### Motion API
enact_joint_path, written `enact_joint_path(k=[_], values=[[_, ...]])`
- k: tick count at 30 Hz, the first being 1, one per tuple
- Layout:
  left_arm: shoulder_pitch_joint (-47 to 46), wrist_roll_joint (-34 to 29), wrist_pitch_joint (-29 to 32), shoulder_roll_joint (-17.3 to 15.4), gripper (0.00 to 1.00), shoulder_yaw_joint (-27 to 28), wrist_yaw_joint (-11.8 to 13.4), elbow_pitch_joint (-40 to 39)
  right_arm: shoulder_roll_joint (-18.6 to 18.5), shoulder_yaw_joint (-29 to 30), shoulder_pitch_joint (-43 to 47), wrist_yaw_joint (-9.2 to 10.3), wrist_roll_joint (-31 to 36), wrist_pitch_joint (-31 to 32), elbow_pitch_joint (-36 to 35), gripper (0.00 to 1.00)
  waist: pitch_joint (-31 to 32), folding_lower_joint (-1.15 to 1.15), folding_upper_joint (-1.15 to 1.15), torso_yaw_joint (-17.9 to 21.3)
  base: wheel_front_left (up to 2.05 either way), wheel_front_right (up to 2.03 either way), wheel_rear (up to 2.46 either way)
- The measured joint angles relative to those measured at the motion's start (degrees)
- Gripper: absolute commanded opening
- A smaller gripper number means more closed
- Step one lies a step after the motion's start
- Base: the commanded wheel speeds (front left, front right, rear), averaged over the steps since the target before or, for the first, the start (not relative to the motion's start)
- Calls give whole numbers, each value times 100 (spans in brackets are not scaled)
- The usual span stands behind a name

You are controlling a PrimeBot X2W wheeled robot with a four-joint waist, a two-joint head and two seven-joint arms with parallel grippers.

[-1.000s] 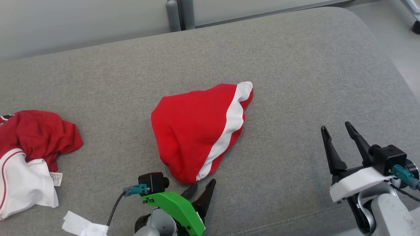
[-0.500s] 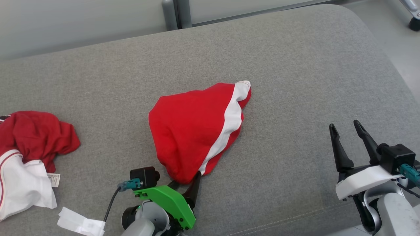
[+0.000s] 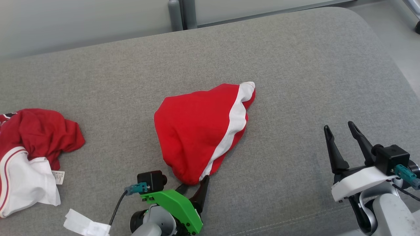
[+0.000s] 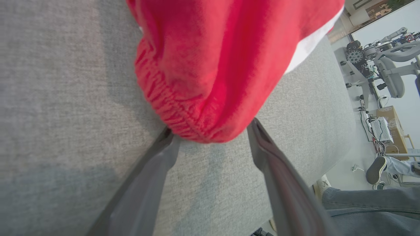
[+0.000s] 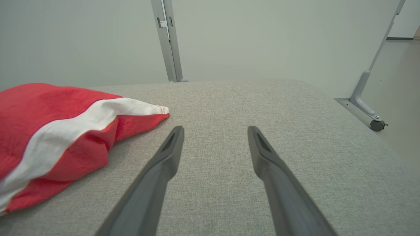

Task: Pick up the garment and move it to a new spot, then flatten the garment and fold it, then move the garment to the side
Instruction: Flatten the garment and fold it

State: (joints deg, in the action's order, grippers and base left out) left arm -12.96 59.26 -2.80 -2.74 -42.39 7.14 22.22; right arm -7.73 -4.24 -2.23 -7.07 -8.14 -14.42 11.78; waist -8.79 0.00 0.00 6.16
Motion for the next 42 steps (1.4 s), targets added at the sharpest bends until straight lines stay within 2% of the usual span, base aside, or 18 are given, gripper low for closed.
enact_joint_path(k=[10, 11, 12, 13, 14, 22, 28, 37, 42], values=[[-102, 34, -187, 1, 100, -75, 0, 172, -23, -1, 0, 0, 0, -1, 16, 100, 25, 0, 0, 37, 0, 0, 0], [-124, 44, -191, 0, 84, -104, 0, 181, -24, -2, 0, 0, 0, -1, 21, 100, 29, 0, 0, 44, 0, 0, 0], [-133, 45, -215, 0, 60, -133, 0, 191, -25, -5, 0, 0, 0, 0, 23, 100, 34, 0, 0, 51, 0, 0, 0], [-139, 58, -231, 0, 34, -176, 0, 197, -27, -8, 0, 0, 0, 0, 25, 100, 38, 0, 0, 58, 0, 0, 0], [-142, 59, -231, 0, 0, -219, 0, 197, -31, -10, 0, 0, 0, 0, 26, 100, 41, 0, 0, 66, 0, 0, 0], [-273, 182, -218, 0, 0, -382, 0, 176, -59, 110, 9, 0, 0, 0, 36, 100, 72, 0, 0, 76, 0, 0, 0], [-396, 98, 103, -113, 0, -471, -15, 5, -71, 231, 49, 0, 0, 0, 35, 100, 144, 0, 0, -42, 0, 0, 0], [-423, 97, 938, -1080, 0, -676, -234, -1054, -76, 307, 176, 0, 0, 0, -11, 100, 226, 0, 0, -348, 0, 0, 0], [-659, -21, 1407, -1887, 0, -653, -308, -1549, -89, 86, 173, 0, 1, 0, -40, 100, 258, 0, 0, -577, 0, 0, 0]])
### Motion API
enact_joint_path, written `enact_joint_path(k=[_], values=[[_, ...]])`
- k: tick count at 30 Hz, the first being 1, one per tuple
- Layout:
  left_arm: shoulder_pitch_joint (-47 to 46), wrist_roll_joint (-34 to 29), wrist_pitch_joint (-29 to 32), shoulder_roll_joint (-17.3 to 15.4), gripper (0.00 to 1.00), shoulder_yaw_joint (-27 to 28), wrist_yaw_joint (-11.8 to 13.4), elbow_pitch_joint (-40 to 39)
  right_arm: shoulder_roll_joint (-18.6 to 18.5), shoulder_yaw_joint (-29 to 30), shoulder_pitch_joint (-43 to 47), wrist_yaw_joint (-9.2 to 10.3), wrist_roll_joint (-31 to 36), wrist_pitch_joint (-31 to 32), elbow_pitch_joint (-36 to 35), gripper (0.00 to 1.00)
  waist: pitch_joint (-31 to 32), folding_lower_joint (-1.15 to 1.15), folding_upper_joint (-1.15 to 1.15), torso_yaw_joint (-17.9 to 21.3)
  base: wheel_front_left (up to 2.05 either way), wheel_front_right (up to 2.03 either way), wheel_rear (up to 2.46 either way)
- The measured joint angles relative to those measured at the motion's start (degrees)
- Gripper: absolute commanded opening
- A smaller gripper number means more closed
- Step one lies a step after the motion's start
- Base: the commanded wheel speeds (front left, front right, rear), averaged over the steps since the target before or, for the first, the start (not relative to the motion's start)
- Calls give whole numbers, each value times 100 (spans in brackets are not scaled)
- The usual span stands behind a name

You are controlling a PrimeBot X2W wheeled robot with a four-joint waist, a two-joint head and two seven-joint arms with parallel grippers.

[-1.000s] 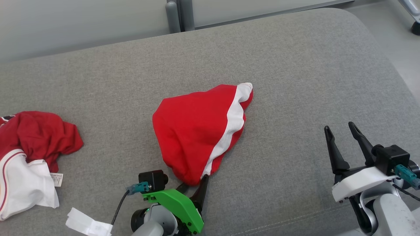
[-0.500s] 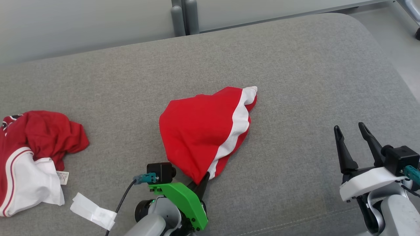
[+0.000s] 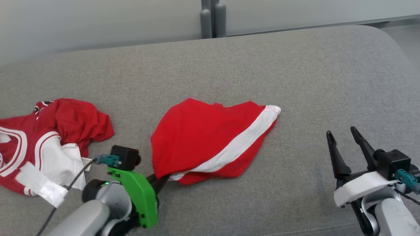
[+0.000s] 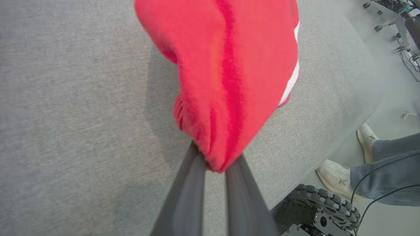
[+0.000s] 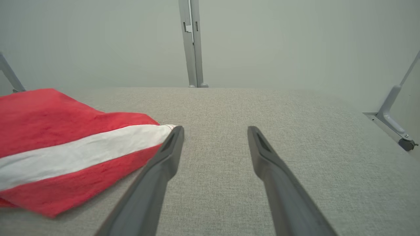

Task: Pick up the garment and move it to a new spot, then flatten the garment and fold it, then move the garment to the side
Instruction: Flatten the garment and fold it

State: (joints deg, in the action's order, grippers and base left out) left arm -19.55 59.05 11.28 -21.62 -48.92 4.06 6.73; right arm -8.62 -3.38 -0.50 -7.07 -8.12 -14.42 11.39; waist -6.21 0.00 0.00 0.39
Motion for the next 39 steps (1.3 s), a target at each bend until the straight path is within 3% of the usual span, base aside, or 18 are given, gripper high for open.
enact_joint_path(k=[5, 11, 23, 39], values=[[-47, -9, 470, -850, 0, 91, 0, -436, -32, -498, -186, -1, 7, 0, -2, 100, -3, 0, 0, -180, 0, 0, 0], [-29, 165, 743, -1235, 0, 315, 3, -928, -148, -1303, -575, -1, -3, -1, 266, 100, -126, 0, 0, -234, 0, 0, 0], [73, 416, 983, -1608, 0, 641, 101, -1477, -219, -1664, -1374, -1, -215, 34, 1370, 100, -472, 1, 0, -475, 0, 0, 0], [93, 483, 983, -1624, 0, 816, 149, -1784, 137, -2146, -1846, -1, -612, 135, 2371, 97, -688, 1, 0, -812, 0, 0, 0]])
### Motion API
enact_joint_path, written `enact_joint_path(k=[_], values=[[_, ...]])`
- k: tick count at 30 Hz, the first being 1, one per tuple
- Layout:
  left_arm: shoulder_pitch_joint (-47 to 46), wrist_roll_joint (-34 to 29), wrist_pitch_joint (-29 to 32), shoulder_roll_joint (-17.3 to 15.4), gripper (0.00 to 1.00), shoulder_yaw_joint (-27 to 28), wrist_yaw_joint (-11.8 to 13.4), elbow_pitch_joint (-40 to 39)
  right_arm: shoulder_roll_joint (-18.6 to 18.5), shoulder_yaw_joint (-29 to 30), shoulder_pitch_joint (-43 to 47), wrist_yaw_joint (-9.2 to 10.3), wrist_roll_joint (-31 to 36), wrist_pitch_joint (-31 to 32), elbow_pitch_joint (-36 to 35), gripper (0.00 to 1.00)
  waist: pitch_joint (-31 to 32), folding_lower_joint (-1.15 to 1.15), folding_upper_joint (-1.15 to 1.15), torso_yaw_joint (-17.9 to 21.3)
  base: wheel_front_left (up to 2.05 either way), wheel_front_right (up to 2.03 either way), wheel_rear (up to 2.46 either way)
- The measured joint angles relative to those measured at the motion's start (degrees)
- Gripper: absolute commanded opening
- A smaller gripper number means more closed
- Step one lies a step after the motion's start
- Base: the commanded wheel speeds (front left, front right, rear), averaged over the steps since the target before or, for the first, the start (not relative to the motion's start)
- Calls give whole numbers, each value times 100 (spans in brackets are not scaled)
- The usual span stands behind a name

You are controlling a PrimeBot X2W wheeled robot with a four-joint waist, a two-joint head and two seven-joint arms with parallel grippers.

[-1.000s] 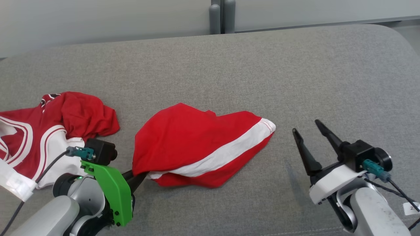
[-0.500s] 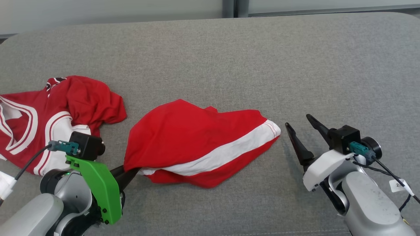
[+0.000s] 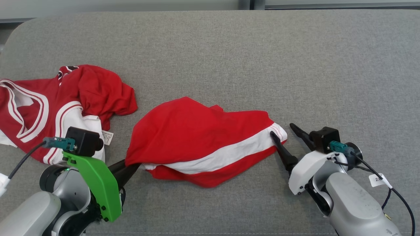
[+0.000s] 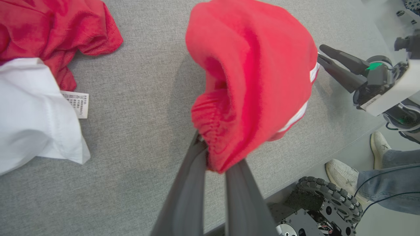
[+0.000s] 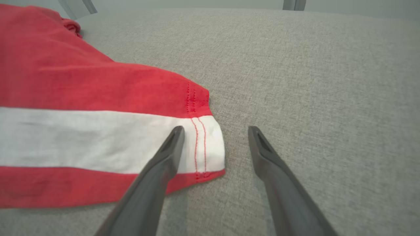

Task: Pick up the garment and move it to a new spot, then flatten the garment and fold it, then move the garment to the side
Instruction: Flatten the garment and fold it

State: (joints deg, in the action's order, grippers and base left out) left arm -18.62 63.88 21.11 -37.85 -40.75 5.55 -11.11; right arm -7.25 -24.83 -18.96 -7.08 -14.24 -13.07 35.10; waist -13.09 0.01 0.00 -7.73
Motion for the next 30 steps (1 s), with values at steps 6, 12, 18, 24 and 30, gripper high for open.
enact_joint_path(k=[6, 12, 18, 24, 30], values=[[110, 1, -7, -8, 0, 24, 27, -60, 43, -182, -118, 0, -51, -1, 227, 94, -2, 0, 0, -7, 0, 0, 0], [129, 5, -7, -15, 0, 49, 53, -114, 43, -291, -229, 0, -211, -8, 432, 50, 4, 0, 0, -5, 0, 0, 0], [164, 5, -23, -40, 0, 94, 56, -171, 42, -336, -313, 0, -298, -54, 567, 49, 3, 0, 0, 1, 0, 0, 0], [219, 7, -23, -69, 0, 132, 58, -233, 40, -382, -389, 0, -392, -59, 713, 33, -3, 0, 0, 11, 0, 0, 0], [224, 7, -23, -91, 0, 164, 65, -253, 43, -495, -440, 0, -499, -105, 812, 0, -6, -1, 0, 25, 0, 0, 0]])
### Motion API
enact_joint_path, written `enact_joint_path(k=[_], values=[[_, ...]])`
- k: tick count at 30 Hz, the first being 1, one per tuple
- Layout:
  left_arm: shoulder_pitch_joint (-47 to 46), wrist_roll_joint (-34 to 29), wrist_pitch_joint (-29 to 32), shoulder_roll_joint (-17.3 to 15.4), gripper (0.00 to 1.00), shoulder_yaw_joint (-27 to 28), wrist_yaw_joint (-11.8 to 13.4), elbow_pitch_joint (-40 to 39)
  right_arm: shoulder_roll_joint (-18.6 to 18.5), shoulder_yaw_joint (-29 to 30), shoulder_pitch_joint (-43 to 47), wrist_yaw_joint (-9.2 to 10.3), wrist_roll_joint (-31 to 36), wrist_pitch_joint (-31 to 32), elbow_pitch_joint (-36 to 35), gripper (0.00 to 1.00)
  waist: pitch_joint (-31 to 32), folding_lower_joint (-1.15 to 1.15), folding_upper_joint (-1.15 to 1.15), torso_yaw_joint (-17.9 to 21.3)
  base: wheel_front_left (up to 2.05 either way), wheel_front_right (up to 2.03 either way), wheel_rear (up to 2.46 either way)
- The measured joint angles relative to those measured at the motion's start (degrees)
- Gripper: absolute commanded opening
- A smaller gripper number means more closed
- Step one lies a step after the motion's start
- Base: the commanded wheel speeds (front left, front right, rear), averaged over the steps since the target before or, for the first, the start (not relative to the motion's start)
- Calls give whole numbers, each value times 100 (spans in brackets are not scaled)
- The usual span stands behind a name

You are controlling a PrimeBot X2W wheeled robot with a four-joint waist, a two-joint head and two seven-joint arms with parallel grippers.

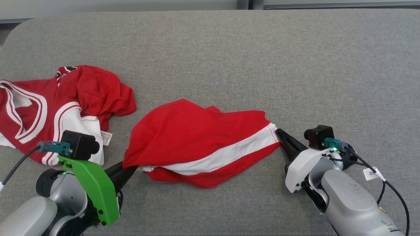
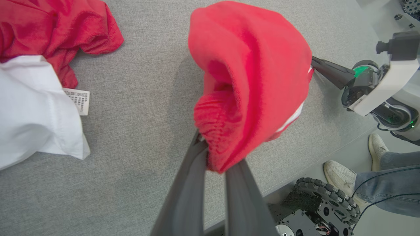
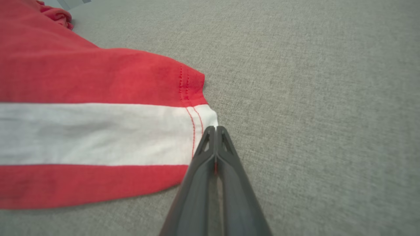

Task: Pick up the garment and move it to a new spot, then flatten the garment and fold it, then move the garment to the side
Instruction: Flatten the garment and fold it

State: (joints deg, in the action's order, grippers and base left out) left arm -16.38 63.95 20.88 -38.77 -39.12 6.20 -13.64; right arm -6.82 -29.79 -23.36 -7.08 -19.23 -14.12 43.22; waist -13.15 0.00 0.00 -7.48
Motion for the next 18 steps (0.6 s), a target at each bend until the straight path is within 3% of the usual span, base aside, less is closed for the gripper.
enact_joint_path(k=[9, 18], values=[[1, 0, 1, -49, 0, 102, 45, -18, 0, -265, -218, 0, -201, -3, -96, 0, 21, 0, 0, 32, 0, 0, 0], [-577, 92, 474, -456, 0, 374, 45, 3, -43, -155, -1036, 1, -1384, -20, -1724, 0, 180, 0, 0, 90, 0, 0, 0]])
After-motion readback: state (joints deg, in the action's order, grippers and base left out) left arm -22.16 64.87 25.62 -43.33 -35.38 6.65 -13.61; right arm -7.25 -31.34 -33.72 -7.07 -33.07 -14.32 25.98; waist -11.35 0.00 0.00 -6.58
